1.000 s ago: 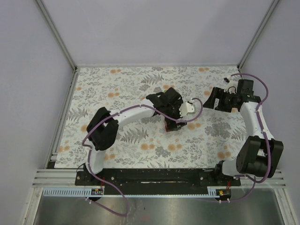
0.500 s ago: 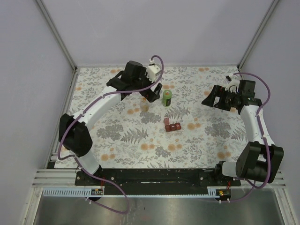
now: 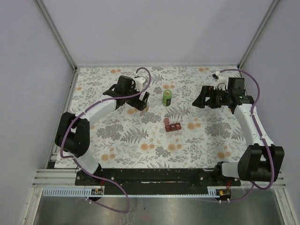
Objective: Sort the pills into containers
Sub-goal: Place the pill container at the center of the board, then unscrew the lid of the pill bottle.
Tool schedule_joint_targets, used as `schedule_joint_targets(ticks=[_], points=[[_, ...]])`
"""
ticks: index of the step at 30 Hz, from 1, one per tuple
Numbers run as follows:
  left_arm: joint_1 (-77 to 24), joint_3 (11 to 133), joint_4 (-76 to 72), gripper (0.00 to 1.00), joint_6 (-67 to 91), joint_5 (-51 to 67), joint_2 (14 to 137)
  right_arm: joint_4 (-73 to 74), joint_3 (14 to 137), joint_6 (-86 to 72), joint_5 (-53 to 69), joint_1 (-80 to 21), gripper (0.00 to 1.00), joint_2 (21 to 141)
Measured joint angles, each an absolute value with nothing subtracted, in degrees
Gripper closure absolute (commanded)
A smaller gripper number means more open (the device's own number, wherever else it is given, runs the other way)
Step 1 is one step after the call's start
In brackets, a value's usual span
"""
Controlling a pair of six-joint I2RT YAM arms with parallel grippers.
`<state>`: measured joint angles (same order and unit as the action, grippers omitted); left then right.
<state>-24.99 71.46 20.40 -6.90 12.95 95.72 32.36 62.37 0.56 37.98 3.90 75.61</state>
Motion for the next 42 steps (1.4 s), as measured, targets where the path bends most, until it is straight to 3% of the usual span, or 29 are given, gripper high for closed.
schedule_joint_targets(ticks=[8, 19, 42], points=[[-25.36, 56.53, 2.63, 0.01, -2.68, 11.05, 95.55, 32.38, 63.18, 0.32, 38.7, 2.57, 0.01, 77.82], [-26.46, 55.83, -11.53, 0.02, 2.74, 8.1, 98.78, 32.38, 63.18, -1.02, 40.73, 2.57, 0.01, 78.96], [-27.22, 64.16, -0.56, 0.36, 1.45, 6.7, 101.32, 32.82, 63.18, -1.13, 42.74, 2.57, 0.01, 80.58]])
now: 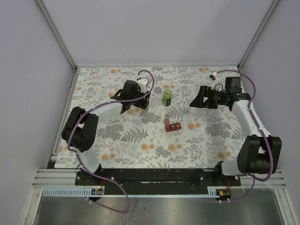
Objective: Sort the pills into containers
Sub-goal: Unscrew the lid of the pill bottle.
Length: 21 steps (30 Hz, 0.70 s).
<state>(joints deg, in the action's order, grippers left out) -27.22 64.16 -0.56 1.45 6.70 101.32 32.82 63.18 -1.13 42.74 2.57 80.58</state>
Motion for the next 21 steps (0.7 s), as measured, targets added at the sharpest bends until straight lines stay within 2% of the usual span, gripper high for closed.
schedule_joint_targets(ticks=[6, 11, 14, 17, 21], points=[[-27.33, 65.06, 2.68, 0.51, -0.23, 6.66, 101.32, 32.82, 63.18, -1.15, 43.13, 2.57, 0.0, 80.82], [-27.33, 66.48, 3.51, 0.69, -1.63, 6.66, 101.34, 32.86, 63.18, -1.1, 43.16, 2.57, 0.01, 80.9], [-27.33, 67.07, 4.6, 0.82, -2.2, 6.92, 101.34, 32.86, 63.18, -1.1, 42.59, 2.57, 0.01, 80.9], [-27.33, 67.53, 6.37, 1.0, -3.29, 7.51, 101.32, 32.88, 63.18, -0.47, 42.5, 2.35, 0.01, 80.62], [-27.33, 68.97, 10.83, 1.0, -5.28, 9.47, 100.82, 32.86, 63.18, 1.41, 42.48, 0.71, 0.01, 79.0]])
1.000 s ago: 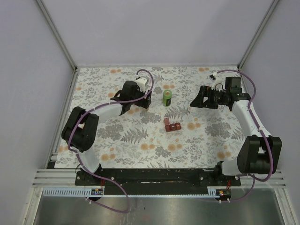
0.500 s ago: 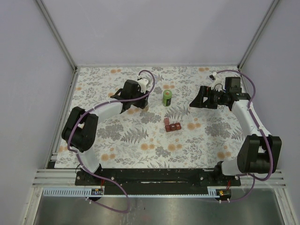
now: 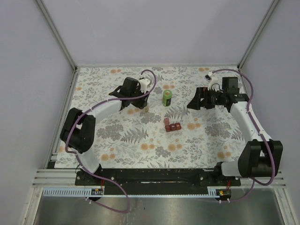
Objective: Sort the pills into containers
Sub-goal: Unscrew the lid of the pill bottle.
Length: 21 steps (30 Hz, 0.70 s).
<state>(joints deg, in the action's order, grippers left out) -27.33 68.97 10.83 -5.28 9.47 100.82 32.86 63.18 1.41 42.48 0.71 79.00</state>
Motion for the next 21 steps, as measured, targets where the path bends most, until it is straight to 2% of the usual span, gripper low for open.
schedule_joint_targets(ticks=[10, 15, 21], points=[[-28.82, 78.13, 26.7, 1.0, -7.9, 21.17, 88.68, 27.86, 63.18, 4.54, 44.25, -10.66, 0.01, 76.36], [-30.57, 87.57, 31.22, 1.0, -7.14, 27.11, 86.78, 18.68, 63.13, 4.36, 44.84, -15.75, 0.01, 76.36], [-32.73, 93.49, 34.41, 1.0, -5.23, 30.87, 87.29, 6.92, 62.89, 2.09, 46.57, -17.91, 0.01, 76.69]])
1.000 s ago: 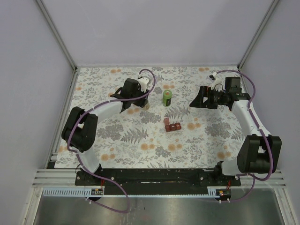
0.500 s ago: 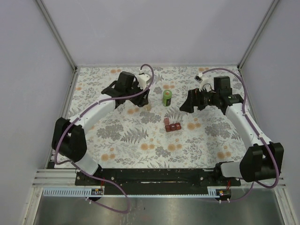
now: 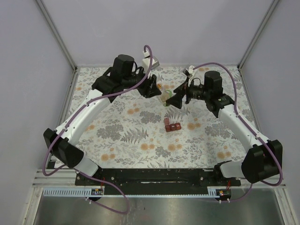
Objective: Sort the pills into containers
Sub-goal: Unscrew the lid of the pill bottle.
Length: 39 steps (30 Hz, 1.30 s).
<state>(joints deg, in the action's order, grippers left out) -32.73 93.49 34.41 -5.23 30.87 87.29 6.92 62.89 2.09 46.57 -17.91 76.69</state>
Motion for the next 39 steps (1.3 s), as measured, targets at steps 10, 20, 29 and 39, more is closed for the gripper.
schedule_joint_targets(ticks=[10, 20, 29, 39], points=[[-34.98, 98.85, 35.05, 1.0, 1.48, 34.52, 90.56, -2.79, 59.05, 1.87, 46.83, -21.21, 0.06, 75.75], [-34.98, 98.83, 33.3, 1.0, 5.69, 35.0, 90.56, -5.41, 55.99, 2.79, 47.11, -21.32, 0.15, 72.64], [-34.98, 97.51, 32.8, 1.0, 7.01, 34.94, 90.56, -6.17, 55.96, 3.2, 48.27, -21.34, 0.21, 70.87], [-33.47, 94.98, 29.98, 1.0, 11.07, 36.58, 90.08, -6.15, 55.96, 4.1, 49.01, -21.34, 0.21, 70.87]])
